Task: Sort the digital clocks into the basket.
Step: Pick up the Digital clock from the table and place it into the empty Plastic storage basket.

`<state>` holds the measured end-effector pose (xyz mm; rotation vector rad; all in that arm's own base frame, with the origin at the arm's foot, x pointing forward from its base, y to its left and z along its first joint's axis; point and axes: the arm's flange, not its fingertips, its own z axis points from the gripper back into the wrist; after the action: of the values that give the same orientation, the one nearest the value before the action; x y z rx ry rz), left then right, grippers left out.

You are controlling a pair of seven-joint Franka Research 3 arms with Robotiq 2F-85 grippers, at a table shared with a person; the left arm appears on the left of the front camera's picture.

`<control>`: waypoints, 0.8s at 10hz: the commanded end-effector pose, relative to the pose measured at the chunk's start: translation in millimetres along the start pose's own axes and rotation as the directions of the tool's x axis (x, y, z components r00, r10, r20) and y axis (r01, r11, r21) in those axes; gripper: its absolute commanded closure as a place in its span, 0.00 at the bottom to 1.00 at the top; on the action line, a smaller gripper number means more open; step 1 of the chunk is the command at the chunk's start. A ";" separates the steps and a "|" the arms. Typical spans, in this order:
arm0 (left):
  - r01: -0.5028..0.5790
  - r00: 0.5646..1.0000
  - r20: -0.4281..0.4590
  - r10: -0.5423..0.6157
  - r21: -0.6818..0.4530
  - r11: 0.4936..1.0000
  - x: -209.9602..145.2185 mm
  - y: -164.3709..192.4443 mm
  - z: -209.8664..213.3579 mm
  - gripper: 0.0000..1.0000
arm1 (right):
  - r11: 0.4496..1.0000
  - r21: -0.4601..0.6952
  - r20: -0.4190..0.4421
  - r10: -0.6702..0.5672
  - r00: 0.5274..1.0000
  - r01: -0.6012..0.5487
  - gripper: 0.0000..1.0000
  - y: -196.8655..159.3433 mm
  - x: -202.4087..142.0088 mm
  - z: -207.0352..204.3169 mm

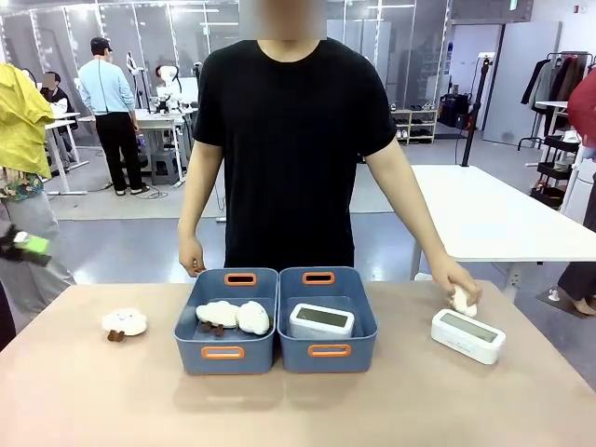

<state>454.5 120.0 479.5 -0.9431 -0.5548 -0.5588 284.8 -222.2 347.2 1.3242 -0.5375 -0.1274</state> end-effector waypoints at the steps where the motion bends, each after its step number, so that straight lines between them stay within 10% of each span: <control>1: -0.052 0.990 0.126 0.061 -0.070 0.996 -47.3 31.0 22.2 0.00 | 1.000 0.008 0.001 0.004 1.000 -0.004 0.00 0.7 0.5 0.4; 5: -0.208 0.940 0.265 0.217 -0.064 0.976 -134.2 88.9 71.6 0.00 | 1.000 0.008 0.001 0.004 1.000 -0.004 0.00 0.7 0.5 0.4; 8: -0.198 0.959 0.201 0.198 -0.019 0.980 -123.1 50.5 71.8 0.00 | 1.000 0.008 0.001 0.004 1.000 -0.004 0.00 0.7 0.5 0.4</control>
<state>385.8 236.2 391.5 -1.0587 -0.6466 -0.2766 284.9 -222.1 347.1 1.3241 -0.5368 -0.1274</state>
